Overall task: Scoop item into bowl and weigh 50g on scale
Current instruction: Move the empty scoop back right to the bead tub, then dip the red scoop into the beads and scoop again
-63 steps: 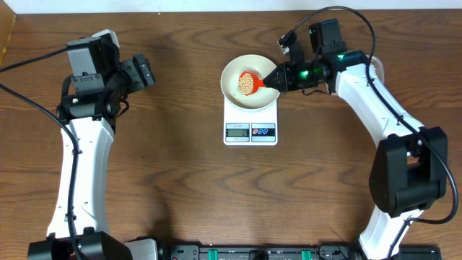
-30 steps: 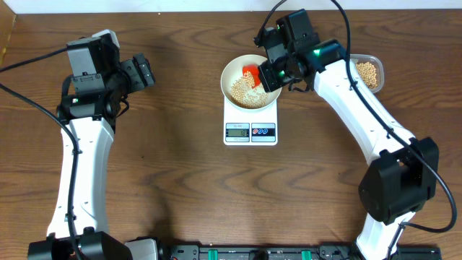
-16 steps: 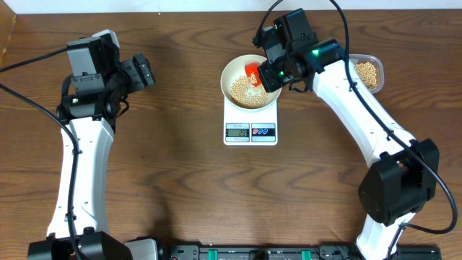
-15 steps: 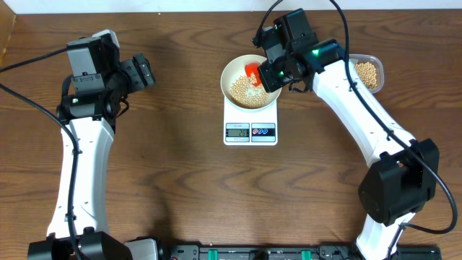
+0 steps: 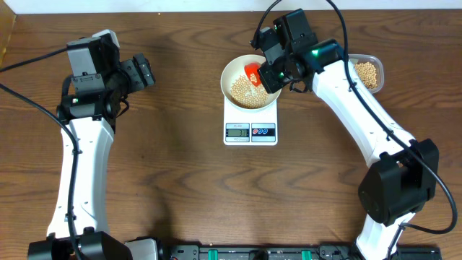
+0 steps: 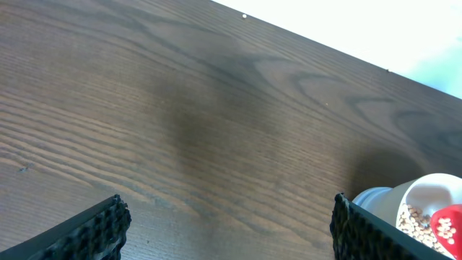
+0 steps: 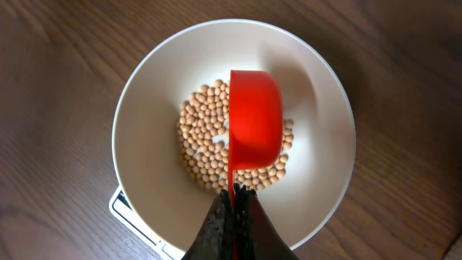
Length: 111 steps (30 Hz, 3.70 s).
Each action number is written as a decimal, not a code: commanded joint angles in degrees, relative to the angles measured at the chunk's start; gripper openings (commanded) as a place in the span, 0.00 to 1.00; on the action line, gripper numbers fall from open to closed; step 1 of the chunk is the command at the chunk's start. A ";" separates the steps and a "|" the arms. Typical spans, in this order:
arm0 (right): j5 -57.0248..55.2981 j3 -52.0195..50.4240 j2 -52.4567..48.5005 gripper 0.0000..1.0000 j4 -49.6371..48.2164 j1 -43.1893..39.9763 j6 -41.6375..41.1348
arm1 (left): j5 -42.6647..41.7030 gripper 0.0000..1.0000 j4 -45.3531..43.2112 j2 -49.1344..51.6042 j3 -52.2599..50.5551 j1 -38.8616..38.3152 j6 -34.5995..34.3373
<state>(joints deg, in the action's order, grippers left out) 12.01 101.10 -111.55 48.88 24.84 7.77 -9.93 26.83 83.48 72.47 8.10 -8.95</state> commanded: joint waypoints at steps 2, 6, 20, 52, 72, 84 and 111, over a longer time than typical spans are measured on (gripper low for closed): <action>-1.70 1.25 1.84 0.01 0.17 1.42 3.69 | 0.55 0.91 0.17 -0.11 0.52 0.13 0.79; -9.66 1.25 1.84 0.01 0.17 3.32 5.99 | 0.55 0.91 0.17 -0.11 0.52 0.13 0.81; -12.55 1.25 1.84 0.01 -0.07 5.60 6.67 | 0.55 0.91 0.17 -0.11 0.52 0.13 0.79; 10.60 5.73 11.19 0.01 7.54 -22.03 -4.79 | 0.55 0.91 0.17 -0.11 0.52 0.13 0.79; -1.62 -0.17 8.72 0.01 13.86 -35.26 -7.96 | 0.55 0.91 0.17 -0.11 0.52 0.13 0.79; -1.60 -4.92 5.55 0.01 6.93 -34.88 -8.15 | 0.55 0.91 0.17 -0.11 0.52 0.13 0.79; 9.73 -5.22 -3.93 0.01 3.67 -34.45 -12.94 | 0.55 0.91 0.15 -0.11 0.52 0.13 0.79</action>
<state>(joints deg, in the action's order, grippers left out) 16.53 96.18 -113.95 52.51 -9.54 -2.57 -9.93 26.83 83.48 72.47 8.10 -8.93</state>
